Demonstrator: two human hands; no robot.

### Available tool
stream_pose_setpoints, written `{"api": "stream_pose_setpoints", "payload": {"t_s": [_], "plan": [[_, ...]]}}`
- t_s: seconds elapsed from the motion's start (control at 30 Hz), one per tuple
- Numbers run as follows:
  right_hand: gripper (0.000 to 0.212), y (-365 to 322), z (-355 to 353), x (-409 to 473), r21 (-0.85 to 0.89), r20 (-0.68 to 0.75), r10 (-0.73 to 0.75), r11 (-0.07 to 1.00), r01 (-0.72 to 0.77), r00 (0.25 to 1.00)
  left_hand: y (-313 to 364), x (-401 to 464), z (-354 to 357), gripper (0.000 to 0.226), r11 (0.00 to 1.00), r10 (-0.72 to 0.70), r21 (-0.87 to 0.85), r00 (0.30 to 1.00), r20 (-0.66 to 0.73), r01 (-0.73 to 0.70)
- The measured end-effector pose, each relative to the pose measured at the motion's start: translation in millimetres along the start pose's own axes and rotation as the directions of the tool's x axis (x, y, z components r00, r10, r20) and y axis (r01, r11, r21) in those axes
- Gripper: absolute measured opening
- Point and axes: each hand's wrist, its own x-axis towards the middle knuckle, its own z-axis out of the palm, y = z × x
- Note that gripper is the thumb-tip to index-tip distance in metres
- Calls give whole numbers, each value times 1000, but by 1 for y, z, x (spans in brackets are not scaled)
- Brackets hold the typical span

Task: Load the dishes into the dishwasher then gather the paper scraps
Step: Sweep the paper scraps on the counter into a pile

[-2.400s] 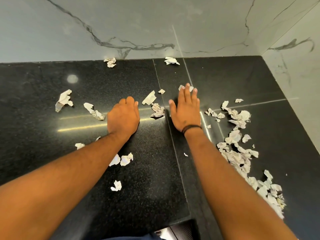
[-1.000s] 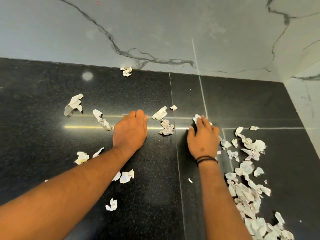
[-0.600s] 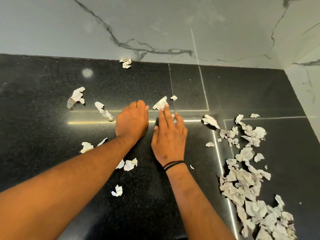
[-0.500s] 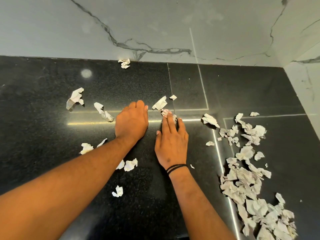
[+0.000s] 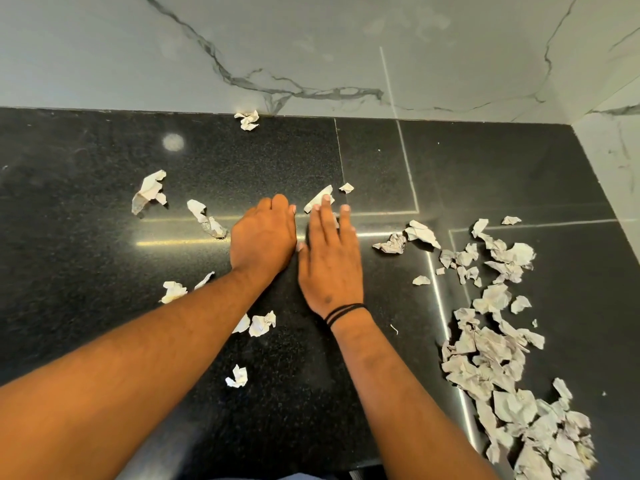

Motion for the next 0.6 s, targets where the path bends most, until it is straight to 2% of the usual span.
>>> {"api": "stream_pose_setpoints", "payload": {"t_s": [0.1,0.4,0.47,0.53,0.6], "plan": [[62,-1,13,-5,-8,70,18,1000,-17,997,1,-1,0,29,1000,9,9,1000,-22,-8],[68,33,-2,-20,-70,-18,342,937,-342,940,-1,-1,2,29,999,4,48,1000,-10,-4],[65,27,-7,-8,-46,-73,328,942,-332,942,0,-1,1,29,999,-1,44,1000,-8,1],[62,22,-9,11,-25,-101,250,967,-254,963,1,-1,1,28,999,-5,37,1000,-10,5],[60,18,-11,35,-26,-55,161,986,-163,985,1,0,0,29,1000,-10,29,1000,-10,10]]}}
